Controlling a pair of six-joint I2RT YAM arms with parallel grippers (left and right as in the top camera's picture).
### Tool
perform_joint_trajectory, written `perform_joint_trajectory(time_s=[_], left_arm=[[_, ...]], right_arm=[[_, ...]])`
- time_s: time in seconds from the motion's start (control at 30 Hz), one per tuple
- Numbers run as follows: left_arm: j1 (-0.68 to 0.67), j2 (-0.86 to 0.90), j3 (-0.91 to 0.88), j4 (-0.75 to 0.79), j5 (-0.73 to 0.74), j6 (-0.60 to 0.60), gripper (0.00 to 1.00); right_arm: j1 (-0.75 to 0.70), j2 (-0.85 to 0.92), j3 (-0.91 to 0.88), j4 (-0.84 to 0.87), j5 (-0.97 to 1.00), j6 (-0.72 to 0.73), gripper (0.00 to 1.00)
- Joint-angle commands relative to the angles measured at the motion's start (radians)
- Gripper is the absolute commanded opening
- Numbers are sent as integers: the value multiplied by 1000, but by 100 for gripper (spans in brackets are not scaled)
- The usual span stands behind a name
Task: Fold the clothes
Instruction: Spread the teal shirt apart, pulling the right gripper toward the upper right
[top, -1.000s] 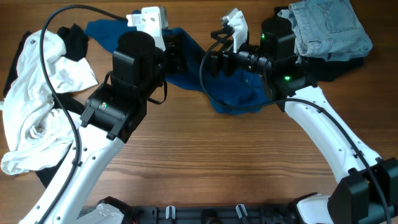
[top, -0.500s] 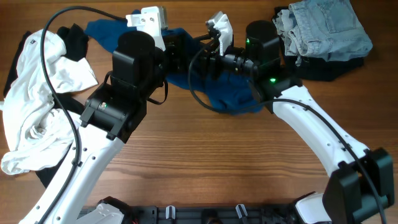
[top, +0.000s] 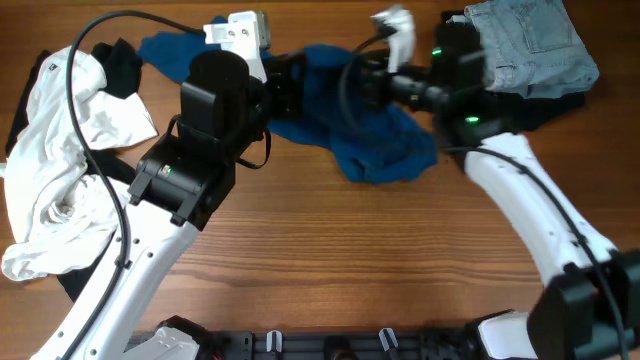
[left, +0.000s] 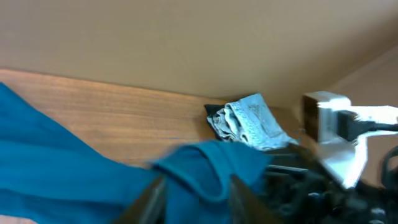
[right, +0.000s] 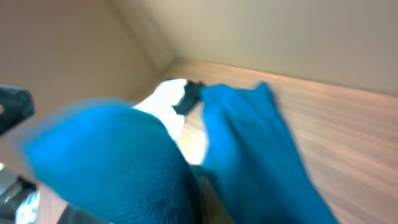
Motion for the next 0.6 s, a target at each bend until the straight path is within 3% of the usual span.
perform_joint_trajectory(time_s=[0.0,0.2,0.3,0.4,0.57], left_arm=[[0,-20,13,-13,-26,64,46],[0,-20,13,-66,-93,163,48],[0,-20,13,-96,-130,182,57],[0,-20,13,-136,-130,185,60],[0,-10,13,-320,-180,185,59]], right_arm=[[-85,-119,7,-129,-4,-71,4],[-134,-234,10,-370,106,-136,4],[-133,-293,11,-443,183,-127,4],[-134,-359,19,-520,259,-103,4],[-134,-441,42,-688,378,-71,4]])
